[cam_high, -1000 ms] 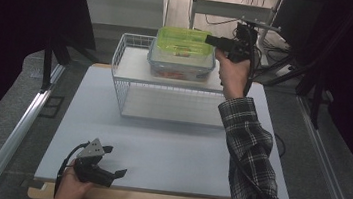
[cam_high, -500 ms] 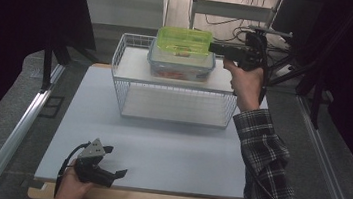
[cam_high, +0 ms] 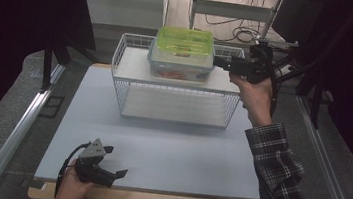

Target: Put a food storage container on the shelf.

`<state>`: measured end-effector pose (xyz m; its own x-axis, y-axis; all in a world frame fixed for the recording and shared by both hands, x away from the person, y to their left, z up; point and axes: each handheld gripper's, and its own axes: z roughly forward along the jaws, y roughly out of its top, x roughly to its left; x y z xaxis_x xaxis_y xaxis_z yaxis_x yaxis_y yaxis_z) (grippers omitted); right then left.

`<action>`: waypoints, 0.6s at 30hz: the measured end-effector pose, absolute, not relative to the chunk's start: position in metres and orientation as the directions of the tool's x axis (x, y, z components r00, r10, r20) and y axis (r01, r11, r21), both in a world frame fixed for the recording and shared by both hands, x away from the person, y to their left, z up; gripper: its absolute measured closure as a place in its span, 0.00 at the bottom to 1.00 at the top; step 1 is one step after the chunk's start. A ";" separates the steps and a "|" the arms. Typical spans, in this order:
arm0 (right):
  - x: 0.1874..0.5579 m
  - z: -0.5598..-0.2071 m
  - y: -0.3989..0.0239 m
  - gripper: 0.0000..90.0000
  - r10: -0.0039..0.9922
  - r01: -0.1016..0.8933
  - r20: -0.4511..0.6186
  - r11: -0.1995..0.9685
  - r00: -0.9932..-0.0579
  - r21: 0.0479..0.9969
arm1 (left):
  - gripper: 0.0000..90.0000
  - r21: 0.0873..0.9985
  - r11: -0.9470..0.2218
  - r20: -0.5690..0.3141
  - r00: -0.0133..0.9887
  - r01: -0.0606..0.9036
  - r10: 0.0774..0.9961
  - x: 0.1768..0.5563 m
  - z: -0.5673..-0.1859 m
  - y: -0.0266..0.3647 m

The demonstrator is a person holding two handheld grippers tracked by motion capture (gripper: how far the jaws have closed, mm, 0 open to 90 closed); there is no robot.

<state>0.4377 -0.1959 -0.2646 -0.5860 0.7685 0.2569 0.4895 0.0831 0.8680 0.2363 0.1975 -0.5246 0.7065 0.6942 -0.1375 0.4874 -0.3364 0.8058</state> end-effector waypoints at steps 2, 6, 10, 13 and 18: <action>0.434 -0.267 -0.197 0.24 0.766 0.484 0.245 0.096 -0.594 0.870 | 0.03 0.806 -0.337 -0.137 0.707 0.487 0.694 0.236 -0.525 0.197; 0.428 -0.273 -0.198 0.22 0.768 0.470 0.213 0.127 -0.604 0.873 | 0.03 0.805 -0.339 -0.135 0.707 0.487 0.694 0.236 -0.525 0.197; 0.422 -0.278 -0.198 0.20 0.767 0.464 0.195 0.148 -0.611 0.874 | 0.03 0.806 -0.336 -0.136 0.705 0.487 0.696 0.236 -0.525 0.197; 0.418 -0.281 -0.199 0.18 0.764 0.459 0.188 0.157 -0.618 0.875 | 0.03 0.806 -0.335 -0.137 0.705 0.487 0.696 0.236 -0.525 0.198; 0.411 -0.289 -0.199 0.17 0.757 0.452 0.173 0.176 -0.630 0.875 | 0.03 0.806 -0.338 -0.135 0.707 0.486 0.694 0.236 -0.525 0.197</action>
<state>0.4113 -0.1991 -0.2892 -0.6303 0.7568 0.1730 0.4515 0.1762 0.8747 0.2361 0.1973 -0.5246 0.7068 0.6944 -0.1353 0.4861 -0.3377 0.8060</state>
